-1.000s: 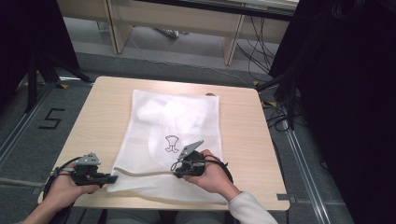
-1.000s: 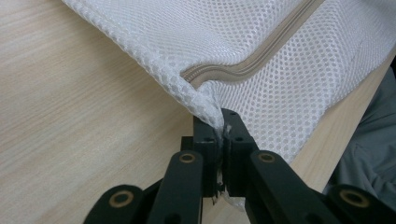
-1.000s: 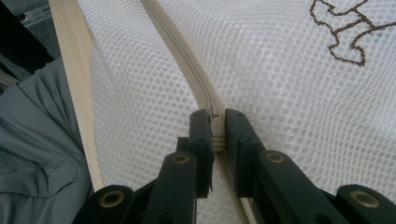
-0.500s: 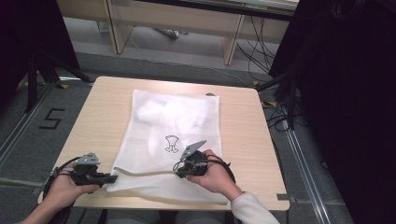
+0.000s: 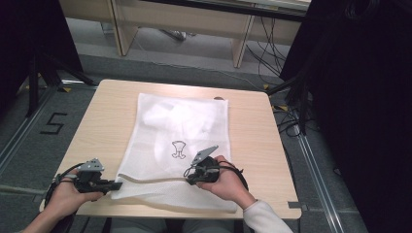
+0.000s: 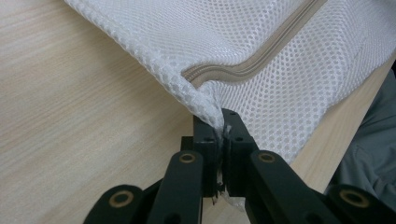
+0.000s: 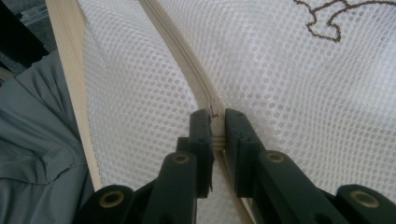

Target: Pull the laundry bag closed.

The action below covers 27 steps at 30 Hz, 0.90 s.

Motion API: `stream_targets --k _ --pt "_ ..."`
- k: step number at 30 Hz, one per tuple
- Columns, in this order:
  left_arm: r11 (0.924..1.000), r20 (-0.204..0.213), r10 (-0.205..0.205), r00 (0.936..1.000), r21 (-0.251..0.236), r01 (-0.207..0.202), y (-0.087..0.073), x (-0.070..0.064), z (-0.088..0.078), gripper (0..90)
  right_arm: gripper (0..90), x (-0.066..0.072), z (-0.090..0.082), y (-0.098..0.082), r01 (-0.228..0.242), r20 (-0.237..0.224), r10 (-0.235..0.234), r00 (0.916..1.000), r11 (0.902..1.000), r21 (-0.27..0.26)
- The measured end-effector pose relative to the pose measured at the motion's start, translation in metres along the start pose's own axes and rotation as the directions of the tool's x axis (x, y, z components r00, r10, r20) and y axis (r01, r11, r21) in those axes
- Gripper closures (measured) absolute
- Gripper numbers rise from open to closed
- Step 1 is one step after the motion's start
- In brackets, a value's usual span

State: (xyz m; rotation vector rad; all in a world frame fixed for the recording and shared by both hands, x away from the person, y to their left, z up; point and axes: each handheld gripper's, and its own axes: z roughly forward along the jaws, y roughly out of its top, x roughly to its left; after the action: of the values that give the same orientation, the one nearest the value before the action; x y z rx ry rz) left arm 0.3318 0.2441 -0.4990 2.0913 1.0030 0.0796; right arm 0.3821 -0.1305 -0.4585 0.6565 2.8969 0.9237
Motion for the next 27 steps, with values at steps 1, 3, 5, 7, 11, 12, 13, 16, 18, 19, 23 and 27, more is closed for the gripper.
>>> stream_targets --k 1,3,5,7,11,12,13,16,18,19,23,27 --pt "1.0000 0.001 0.001 1.0000 0.002 -0.001 0.000 0.000 0.000 85.7 82.4 -0.001 -0.001 -0.001 0.001 -0.005 -0.001 1.0000 1.0000 0.004" --pt "1.0000 -0.002 0.002 1.0000 0.003 -0.002 0.000 0.000 0.000 85.7 82.4 0.000 -0.002 -0.001 0.004 0.005 -0.004 1.0000 1.0000 0.008" --pt "1.0000 0.000 0.001 1.0000 0.001 -0.001 0.000 0.000 0.000 85.7 82.4 0.000 -0.002 -0.001 0.006 0.006 -0.006 1.0000 1.0000 0.006" --pt "1.0000 0.000 0.003 1.0000 0.001 -0.003 0.000 0.000 0.000 85.7 82.4 0.000 -0.002 -0.002 -0.004 -0.009 0.004 1.0000 1.0000 0.006" --pt "1.0000 0.000 0.002 1.0000 0.002 -0.002 0.000 0.000 0.000 85.7 82.4 -0.002 -0.005 -0.003 -0.005 0.010 0.005 0.9999 1.0000 0.007" --pt "1.0000 0.001 0.001 1.0000 0.001 -0.001 0.000 0.000 0.000 85.7 82.4 -0.002 -0.004 -0.004 -0.007 0.011 0.007 0.9999 1.0000 0.002" --pt "1.0000 0.001 0.000 1.0000 0.000 0.000 0.000 0.000 0.000 85.7 82.4 -0.003 -0.005 -0.005 -0.010 0.000 0.010 1.0000 0.9999 0.008" --pt "1.0000 0.001 0.001 1.0000 0.004 -0.001 0.000 0.000 0.000 85.7 82.4 -0.003 -0.007 -0.007 -0.016 0.015 0.016 0.9998 0.9999 0.006" --pt "1.0000 0.001 0.001 1.0000 0.003 -0.001 0.000 0.000 0.000 85.7 82.4 -0.004 -0.007 -0.008 -0.022 0.008 0.022 0.9997 0.9998 -0.002" --pt "1.0000 -0.001 0.002 1.0000 0.003 -0.002 0.000 0.000 0.000 85.7 82.4 -0.003 -0.007 -0.008 -0.021 0.011 0.021 0.9997 0.9998 -0.005" --pt "1.0000 -0.002 0.001 1.0000 0.002 -0.001 0.000 0.000 0.000 85.7 82.4 -0.002 -0.009 -0.009 -0.036 0.017 0.035 0.9992 0.9994 0.001" --pt "1.0000 -0.003 0.000 1.0000 0.003 0.000 0.000 0.000 0.000 85.7 82.4 -0.005 -0.011 -0.011 -0.011 0.017 0.011 0.9998 0.9999 0.004"
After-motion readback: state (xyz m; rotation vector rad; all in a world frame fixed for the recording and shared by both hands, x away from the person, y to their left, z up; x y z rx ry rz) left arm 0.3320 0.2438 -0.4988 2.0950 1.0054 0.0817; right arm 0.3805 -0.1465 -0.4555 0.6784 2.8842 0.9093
